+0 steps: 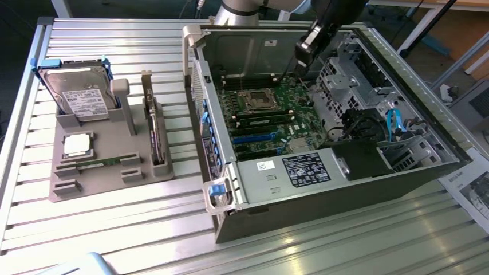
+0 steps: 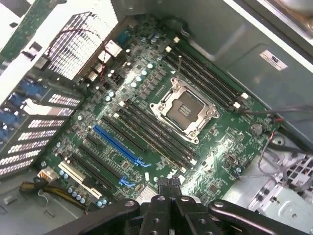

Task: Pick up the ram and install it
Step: 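Press down the ram until it locks into place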

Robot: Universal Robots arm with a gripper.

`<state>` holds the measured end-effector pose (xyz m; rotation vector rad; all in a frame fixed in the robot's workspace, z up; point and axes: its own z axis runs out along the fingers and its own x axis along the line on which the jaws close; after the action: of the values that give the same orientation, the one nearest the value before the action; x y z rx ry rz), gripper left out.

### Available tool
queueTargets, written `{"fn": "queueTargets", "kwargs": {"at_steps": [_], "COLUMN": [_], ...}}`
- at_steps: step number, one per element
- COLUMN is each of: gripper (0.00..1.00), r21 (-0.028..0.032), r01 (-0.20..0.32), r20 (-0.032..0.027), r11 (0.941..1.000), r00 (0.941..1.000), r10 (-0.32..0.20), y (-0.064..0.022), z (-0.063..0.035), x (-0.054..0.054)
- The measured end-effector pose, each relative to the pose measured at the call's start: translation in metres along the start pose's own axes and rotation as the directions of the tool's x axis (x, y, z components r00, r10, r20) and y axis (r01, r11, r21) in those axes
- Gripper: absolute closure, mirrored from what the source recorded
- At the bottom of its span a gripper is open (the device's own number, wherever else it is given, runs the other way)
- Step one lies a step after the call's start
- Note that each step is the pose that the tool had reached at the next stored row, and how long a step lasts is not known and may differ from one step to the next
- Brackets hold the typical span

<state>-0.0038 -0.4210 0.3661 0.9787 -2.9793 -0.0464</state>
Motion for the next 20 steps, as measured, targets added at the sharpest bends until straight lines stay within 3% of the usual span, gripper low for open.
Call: {"fn": "queueTargets", "kwargs": {"at_steps": [4,8,12,18,20], "gripper": [0.90,0.90,0.90,0.90,0.90], "r21": [0.0002,0.0002,0.0000,-0.0008,-0.0011], "r01": [-0.075,-0.160,-0.281,-0.390,-0.428], "r20": [0.0023,0.0048,0.0085,0.0120,0.0132], "r11": [0.9972,0.9871,0.9598,0.9210,0.9037], "r00": [0.9972,0.9871,0.9597,0.9209,0.9036], "r10": [0.075,0.160,0.281,0.390,0.428], "y": [0.0000,0.0000,0.0000,0.0000,0.0000], "z": [0.0000,0.0000,0.0000,0.0001,0.0001], "x": [0.0000,0.0000,0.0000,0.0000,0.0000]}}
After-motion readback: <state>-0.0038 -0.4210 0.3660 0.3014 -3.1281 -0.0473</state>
